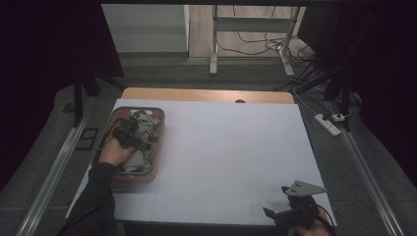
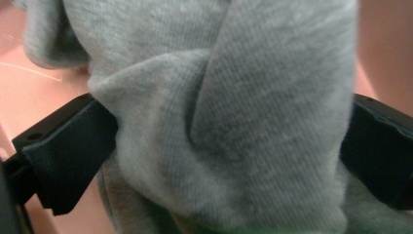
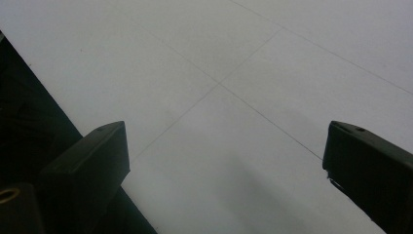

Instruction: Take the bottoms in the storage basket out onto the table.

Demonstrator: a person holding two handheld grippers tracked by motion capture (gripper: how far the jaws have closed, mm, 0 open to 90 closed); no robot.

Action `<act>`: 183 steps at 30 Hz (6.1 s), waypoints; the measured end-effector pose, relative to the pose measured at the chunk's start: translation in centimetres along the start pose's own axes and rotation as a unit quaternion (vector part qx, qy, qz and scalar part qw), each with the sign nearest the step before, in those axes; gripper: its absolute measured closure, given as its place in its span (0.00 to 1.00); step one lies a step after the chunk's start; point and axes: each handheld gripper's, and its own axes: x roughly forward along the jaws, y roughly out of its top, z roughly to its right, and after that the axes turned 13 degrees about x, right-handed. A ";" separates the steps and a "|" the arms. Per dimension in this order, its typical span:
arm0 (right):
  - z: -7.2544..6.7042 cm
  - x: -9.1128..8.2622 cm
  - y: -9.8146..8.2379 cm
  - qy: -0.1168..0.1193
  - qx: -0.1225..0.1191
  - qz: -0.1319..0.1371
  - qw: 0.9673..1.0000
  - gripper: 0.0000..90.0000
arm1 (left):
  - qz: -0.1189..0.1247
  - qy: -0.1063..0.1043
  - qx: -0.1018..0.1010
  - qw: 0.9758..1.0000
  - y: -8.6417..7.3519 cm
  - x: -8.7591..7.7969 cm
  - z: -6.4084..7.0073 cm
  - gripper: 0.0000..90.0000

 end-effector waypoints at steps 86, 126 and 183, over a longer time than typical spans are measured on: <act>-0.1 -0.2 -0.1 0.009 -0.005 0.008 1.000 0.03 | 0.143 0.002 -0.021 0.990 0.2 -13.0 2.6 0.70; 0.3 -0.4 -0.1 0.006 0.014 0.015 1.000 0.02 | 0.167 -0.017 0.059 0.984 4.0 -18.5 4.6 0.69; 0.3 -0.5 -0.1 0.012 0.012 0.019 1.000 0.02 | 0.136 -0.055 0.189 0.971 14.0 -15.8 13.6 0.69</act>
